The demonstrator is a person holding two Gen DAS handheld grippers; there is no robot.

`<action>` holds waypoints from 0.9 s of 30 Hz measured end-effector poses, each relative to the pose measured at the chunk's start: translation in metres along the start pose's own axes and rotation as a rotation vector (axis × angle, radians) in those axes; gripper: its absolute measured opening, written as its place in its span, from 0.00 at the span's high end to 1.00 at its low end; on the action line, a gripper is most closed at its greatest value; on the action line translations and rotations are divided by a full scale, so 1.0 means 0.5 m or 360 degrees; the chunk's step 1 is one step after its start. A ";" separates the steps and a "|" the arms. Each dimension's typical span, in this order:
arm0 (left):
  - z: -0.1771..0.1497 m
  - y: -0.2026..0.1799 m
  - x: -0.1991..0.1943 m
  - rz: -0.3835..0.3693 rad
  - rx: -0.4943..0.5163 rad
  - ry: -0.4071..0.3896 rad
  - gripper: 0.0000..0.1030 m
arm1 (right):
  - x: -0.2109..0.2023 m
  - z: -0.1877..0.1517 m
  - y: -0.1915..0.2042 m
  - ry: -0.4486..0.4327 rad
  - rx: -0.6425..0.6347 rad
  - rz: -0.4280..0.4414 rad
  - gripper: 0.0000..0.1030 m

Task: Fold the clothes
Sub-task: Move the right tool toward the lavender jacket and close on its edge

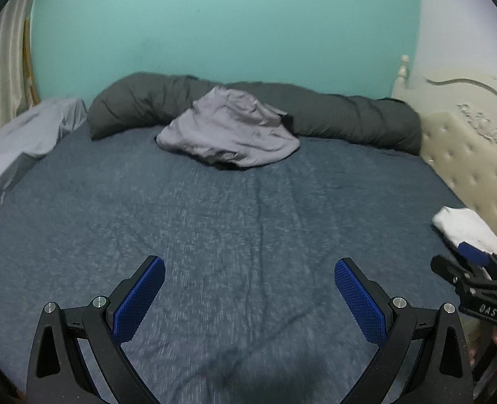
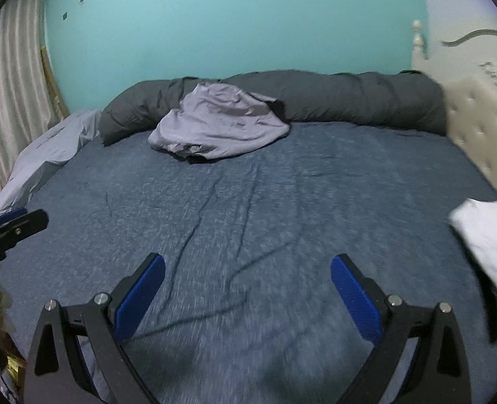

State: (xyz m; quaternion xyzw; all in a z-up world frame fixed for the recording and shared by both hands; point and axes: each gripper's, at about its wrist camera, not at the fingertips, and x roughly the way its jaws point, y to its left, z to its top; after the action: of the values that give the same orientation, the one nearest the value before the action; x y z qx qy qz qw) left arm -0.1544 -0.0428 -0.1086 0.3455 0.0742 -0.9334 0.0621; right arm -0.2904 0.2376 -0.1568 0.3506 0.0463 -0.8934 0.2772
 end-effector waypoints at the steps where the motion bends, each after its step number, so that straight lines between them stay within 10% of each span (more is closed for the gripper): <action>1: 0.008 0.007 0.037 0.0011 -0.0007 0.0010 0.00 | 0.041 0.012 -0.003 0.0005 -0.0006 0.0015 0.04; 9: 0.071 0.094 0.298 0.0055 -0.0222 0.0125 0.00 | 0.281 0.107 -0.019 0.0069 0.0020 0.0132 0.04; 27: 0.136 0.256 0.527 -0.0001 -0.0535 0.0350 0.00 | 0.655 0.273 0.105 0.0312 -0.0179 0.0191 0.18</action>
State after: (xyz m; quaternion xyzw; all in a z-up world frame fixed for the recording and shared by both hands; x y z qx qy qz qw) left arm -0.3748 -0.1980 -0.2424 0.4301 0.2355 -0.8645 0.1103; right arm -0.5412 0.0040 -0.2621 0.4223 0.1022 -0.8326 0.3435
